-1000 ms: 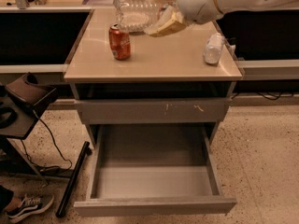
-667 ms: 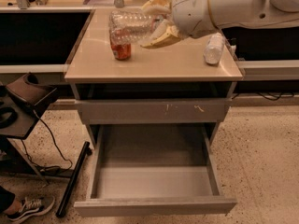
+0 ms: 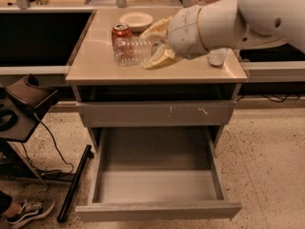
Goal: Place water bottle into middle drawer
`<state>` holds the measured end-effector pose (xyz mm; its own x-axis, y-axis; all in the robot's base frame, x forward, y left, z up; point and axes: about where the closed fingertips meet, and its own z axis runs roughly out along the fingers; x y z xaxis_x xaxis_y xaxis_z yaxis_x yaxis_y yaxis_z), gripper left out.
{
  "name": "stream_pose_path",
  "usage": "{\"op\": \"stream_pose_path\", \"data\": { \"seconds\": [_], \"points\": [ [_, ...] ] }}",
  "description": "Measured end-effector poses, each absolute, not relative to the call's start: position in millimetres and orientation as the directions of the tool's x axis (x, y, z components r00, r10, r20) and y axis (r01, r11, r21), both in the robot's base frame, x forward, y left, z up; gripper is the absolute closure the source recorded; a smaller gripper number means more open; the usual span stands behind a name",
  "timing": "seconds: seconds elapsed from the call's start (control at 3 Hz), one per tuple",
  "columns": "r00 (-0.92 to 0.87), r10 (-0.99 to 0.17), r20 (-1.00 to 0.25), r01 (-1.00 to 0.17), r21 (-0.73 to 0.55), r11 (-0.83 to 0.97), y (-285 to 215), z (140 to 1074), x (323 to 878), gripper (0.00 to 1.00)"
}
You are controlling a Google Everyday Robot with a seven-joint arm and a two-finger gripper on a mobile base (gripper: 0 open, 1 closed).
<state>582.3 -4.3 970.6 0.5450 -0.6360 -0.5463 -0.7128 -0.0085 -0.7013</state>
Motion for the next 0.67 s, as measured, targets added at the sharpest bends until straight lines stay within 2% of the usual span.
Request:
{"op": "stream_pose_path", "data": {
  "seconds": [0.33, 0.67],
  "points": [
    [0.476, -0.592, -0.650, -0.795, -0.607, 0.027, -3, 873, 588, 1.00],
    [0.349, -0.548, -0.760, -0.864, -0.488, 0.126, -16, 794, 555, 1.00]
  ]
}}
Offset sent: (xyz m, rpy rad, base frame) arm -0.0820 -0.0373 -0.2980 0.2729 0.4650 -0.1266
